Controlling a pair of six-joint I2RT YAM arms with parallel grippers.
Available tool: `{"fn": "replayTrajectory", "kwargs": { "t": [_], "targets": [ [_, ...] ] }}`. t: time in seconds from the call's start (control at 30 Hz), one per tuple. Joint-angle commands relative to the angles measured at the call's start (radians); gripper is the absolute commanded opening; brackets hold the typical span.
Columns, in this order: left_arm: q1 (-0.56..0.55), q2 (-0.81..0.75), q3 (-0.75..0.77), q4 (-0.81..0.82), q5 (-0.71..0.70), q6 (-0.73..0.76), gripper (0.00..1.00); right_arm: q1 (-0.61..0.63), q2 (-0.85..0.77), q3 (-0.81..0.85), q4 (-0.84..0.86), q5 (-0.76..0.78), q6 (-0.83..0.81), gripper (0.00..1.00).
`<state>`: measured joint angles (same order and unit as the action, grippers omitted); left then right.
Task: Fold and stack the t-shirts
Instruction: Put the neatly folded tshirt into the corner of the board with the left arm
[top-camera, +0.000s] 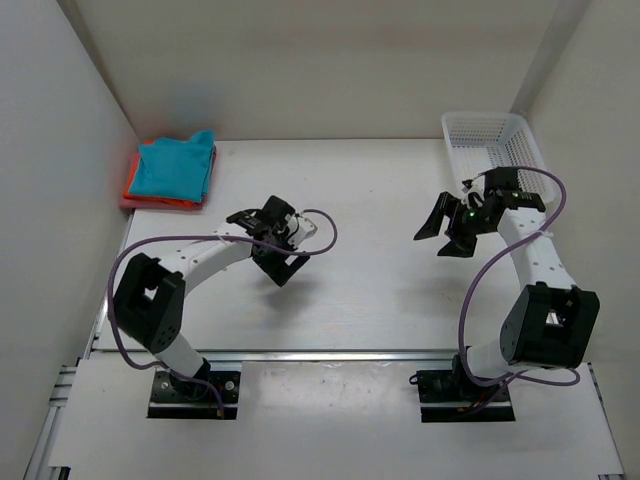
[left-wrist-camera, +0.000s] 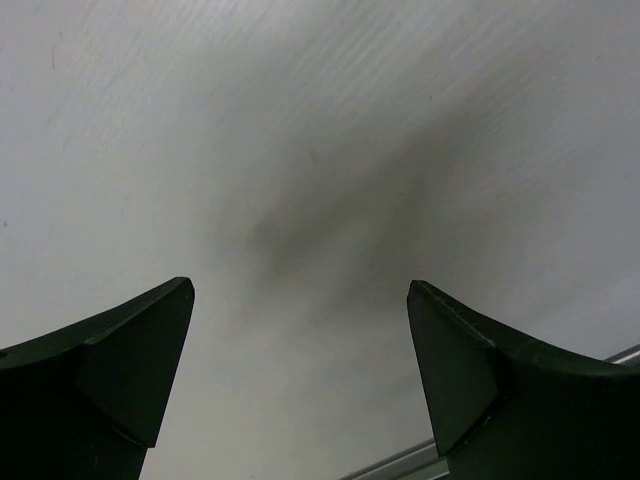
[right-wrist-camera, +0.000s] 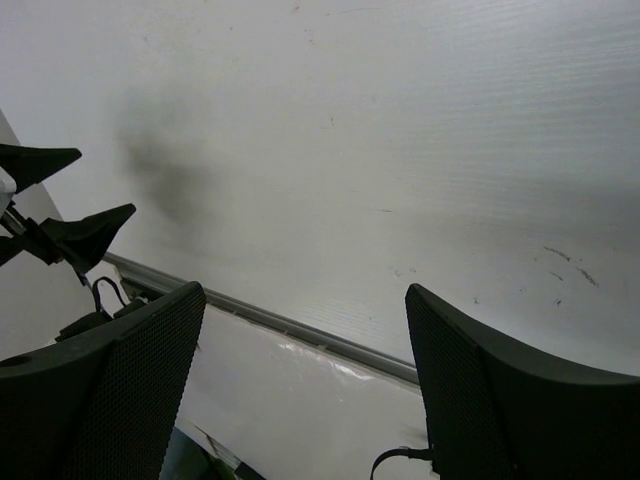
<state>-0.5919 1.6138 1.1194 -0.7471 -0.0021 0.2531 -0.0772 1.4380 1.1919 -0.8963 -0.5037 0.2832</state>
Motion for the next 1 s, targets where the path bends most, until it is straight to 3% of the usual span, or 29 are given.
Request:
{"fn": "replayTrajectory", "kwargs": {
  "t": [0.0, 0.97],
  "targets": [
    [0.007, -0.132, -0.058, 0.02, 0.004, 0.011, 0.98, -0.015, -0.057, -0.014, 0.02, -0.012, -0.004, 0.87],
    [0.035, -0.163, -0.124, 0.031, -0.003, 0.012, 0.99, -0.039, -0.122, -0.11, 0.089, -0.061, -0.003, 0.91]
  ]
}}
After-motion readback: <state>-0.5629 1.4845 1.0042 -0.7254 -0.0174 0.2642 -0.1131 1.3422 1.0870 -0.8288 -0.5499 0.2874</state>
